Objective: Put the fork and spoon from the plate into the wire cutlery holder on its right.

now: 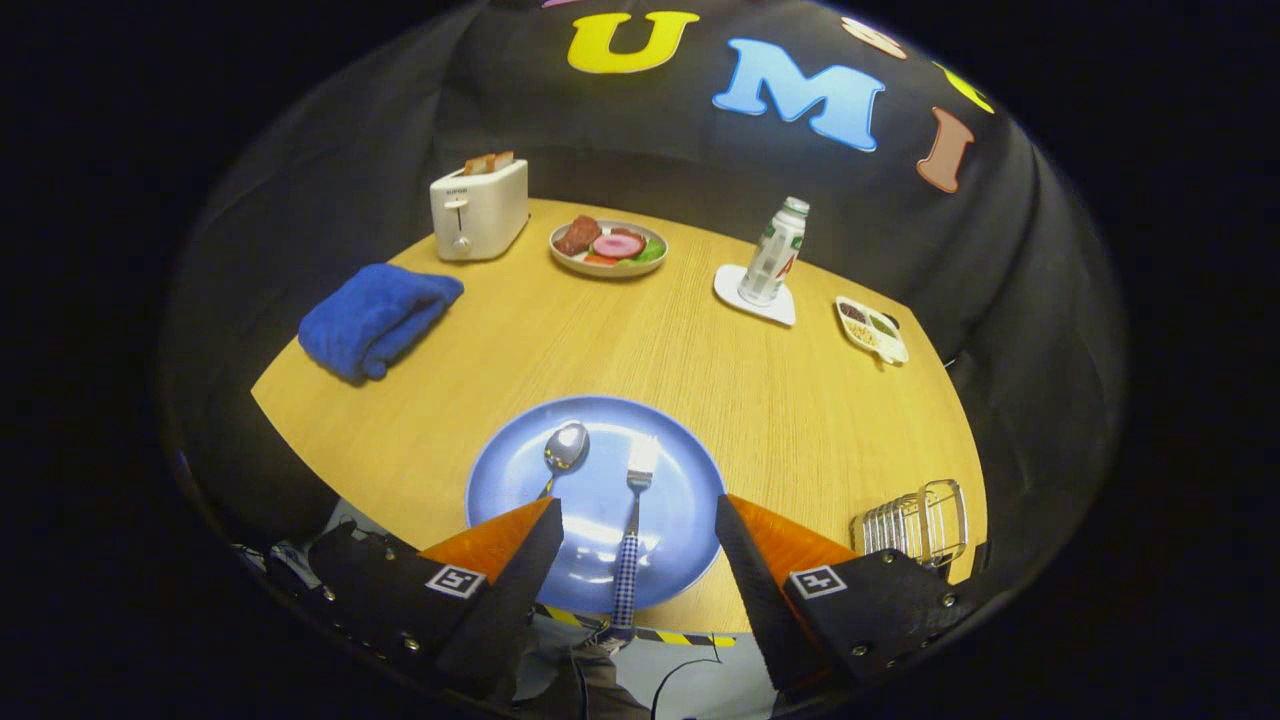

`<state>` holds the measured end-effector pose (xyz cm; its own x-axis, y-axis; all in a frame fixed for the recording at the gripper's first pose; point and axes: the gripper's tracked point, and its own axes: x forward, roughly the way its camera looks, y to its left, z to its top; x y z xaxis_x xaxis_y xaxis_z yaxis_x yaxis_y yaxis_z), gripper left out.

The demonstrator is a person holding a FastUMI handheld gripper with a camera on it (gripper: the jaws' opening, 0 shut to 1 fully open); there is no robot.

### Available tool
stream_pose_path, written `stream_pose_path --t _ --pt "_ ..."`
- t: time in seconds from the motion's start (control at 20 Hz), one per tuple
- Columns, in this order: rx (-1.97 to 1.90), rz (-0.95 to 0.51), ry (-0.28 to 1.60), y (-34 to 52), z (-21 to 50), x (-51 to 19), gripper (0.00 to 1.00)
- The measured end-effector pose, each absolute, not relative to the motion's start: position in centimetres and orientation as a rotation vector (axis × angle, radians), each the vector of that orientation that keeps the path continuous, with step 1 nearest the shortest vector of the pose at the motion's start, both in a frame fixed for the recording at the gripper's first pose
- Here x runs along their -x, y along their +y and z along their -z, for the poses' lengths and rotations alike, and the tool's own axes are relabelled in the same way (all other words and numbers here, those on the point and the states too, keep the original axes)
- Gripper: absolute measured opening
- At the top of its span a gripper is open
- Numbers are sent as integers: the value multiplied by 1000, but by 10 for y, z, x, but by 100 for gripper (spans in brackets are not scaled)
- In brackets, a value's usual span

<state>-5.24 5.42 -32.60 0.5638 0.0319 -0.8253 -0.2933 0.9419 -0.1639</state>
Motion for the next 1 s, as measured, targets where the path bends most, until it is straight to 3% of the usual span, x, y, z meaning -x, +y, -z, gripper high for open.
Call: stream_pose_path --t 0.25,0.45,0.55,0.7,0.9,1.0 --pt "326 -204 1115 47 359 70 95" --pt "331 -197 1197 43 377 76 77" --pt "323 -207 1217 44 388 75 76" --pt "323 -195 1269 41 395 75 35" --pt "345 -230 1347 36 413 84 35" --pt "323 -241 1371 43 407 80 11"
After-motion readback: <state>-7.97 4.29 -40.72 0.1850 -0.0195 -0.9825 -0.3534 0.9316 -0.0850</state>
